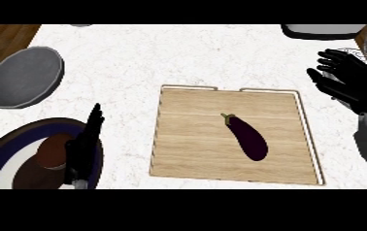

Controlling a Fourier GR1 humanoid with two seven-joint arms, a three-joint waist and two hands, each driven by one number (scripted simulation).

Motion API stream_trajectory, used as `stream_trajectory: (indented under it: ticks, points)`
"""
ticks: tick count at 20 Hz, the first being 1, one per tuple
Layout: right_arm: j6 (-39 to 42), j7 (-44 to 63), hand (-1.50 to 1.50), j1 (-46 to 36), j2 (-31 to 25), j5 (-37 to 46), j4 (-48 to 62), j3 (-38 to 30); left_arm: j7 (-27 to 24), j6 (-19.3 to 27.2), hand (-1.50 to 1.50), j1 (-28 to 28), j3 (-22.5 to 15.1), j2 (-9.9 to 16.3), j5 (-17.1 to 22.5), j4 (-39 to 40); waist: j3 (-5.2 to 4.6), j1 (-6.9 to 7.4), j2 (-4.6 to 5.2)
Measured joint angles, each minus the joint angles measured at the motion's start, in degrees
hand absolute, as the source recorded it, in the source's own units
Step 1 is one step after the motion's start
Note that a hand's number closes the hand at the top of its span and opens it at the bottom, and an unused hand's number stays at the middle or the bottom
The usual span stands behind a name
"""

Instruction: Pick the eggplant from the tray and place it in the tiered basket

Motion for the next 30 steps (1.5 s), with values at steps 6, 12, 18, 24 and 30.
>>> stream_trajectory:
  ticks: [6, 12, 18, 24, 30]
  points:
    - [-4.3, 3.8, -1.5, 1.7, 5.2, -3.5, -1.6, -3.1, 2.1, -1.2, 0.0, 0.8, 0.8, 0.1, -0.1, -0.5, 0.18, -0.77, -0.77]
    - [4.9, 17.2, -1.5, 1.2, -1.4, -4.6, -7.5, 1.6, 2.3, -1.4, 0.0, 1.2, 1.1, -0.5, -0.7, -0.4, 0.13, -1.12, -1.14]
    - [17.6, 30.6, -1.5, -2.5, -10.0, -4.5, -13.5, 9.0, 3.3, -1.3, 0.0, 1.1, 1.1, -0.5, -1.0, -0.7, 0.04, -0.79, -1.2]
    - [22.6, 41.9, -1.5, -7.7, -13.7, -0.3, -19.4, 15.5, 3.6, -1.6, 0.0, 1.5, 1.0, -0.9, -1.5, -1.2, 0.07, -0.56, -1.11]
    - [20.9, 49.6, -1.5, -9.5, -9.4, 6.7, -23.6, 19.6, 3.3, -2.6, 0.0, 2.1, 2.0, -1.2, -2.1, -1.5, 0.14, -0.62, -1.07]
